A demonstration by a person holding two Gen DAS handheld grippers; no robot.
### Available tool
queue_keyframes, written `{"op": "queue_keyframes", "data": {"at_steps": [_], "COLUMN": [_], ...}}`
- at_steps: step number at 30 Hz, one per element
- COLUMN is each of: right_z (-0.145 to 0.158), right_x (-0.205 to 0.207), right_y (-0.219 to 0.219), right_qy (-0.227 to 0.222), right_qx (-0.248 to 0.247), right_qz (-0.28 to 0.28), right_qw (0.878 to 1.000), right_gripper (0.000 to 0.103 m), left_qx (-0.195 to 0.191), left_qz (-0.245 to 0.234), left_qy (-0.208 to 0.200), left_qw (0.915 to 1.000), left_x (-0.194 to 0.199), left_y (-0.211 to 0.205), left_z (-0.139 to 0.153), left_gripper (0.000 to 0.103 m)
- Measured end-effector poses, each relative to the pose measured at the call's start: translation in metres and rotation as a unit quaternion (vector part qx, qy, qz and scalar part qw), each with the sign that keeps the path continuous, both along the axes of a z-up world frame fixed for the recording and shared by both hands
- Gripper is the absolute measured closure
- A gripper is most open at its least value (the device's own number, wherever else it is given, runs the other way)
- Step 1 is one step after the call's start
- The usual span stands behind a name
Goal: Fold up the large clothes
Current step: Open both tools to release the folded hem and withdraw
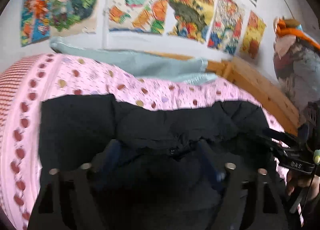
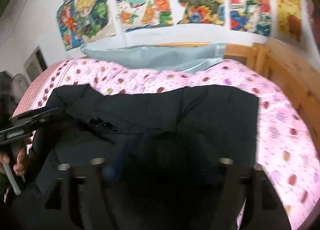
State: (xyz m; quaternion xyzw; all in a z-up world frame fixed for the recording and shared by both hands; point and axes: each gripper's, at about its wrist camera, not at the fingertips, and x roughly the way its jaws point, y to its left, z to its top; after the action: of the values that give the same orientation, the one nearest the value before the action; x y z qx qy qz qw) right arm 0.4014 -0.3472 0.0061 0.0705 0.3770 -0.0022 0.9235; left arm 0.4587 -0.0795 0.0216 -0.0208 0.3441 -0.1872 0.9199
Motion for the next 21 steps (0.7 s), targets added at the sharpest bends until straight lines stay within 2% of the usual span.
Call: {"op": "queue_keyframes", "data": {"at_steps": [1, 3, 5, 9, 14, 21], "right_z": [0.003, 0.01, 0.019, 0.033, 0.049, 0.063], "right_x": [-0.005, -0.011, -0.021, -0.042, -0.076, -0.124], "right_y": [-0.001, -0.003, -0.003, 0.003, 0.011, 0.026], "right_qy": [0.002, 0.0, -0.009, -0.036, -0.067, -0.084], "right_qx": [-0.002, -0.001, -0.001, -0.008, -0.012, -0.026], "right_qz": [-0.012, -0.02, -0.023, -0.02, -0.018, 0.003], "right_qw": [1.0, 1.0, 1.0, 0.999, 0.998, 0.996], "right_gripper": [0.016, 0.014, 0.001, 0.001, 0.001, 0.001], "left_qx": [0.002, 0.012, 0.02, 0.014, 0.014, 0.04], "left_qz": [0.003, 0.01, 0.019, 0.037, 0.045, 0.065], "left_qy": [-0.005, -0.011, -0.018, -0.05, -0.076, -0.102], "left_qw": [1.0, 0.9998, 0.9994, 0.998, 0.996, 0.9918], "left_x": [-0.004, -0.014, -0.025, -0.051, -0.085, -0.137], "left_y": [0.0, 0.003, 0.002, 0.008, 0.013, 0.021], "left_z": [0.004, 0.011, 0.018, 0.032, 0.043, 0.054], "left_gripper": [0.023, 0.019, 0.013, 0.0, 0.0, 0.0]}}
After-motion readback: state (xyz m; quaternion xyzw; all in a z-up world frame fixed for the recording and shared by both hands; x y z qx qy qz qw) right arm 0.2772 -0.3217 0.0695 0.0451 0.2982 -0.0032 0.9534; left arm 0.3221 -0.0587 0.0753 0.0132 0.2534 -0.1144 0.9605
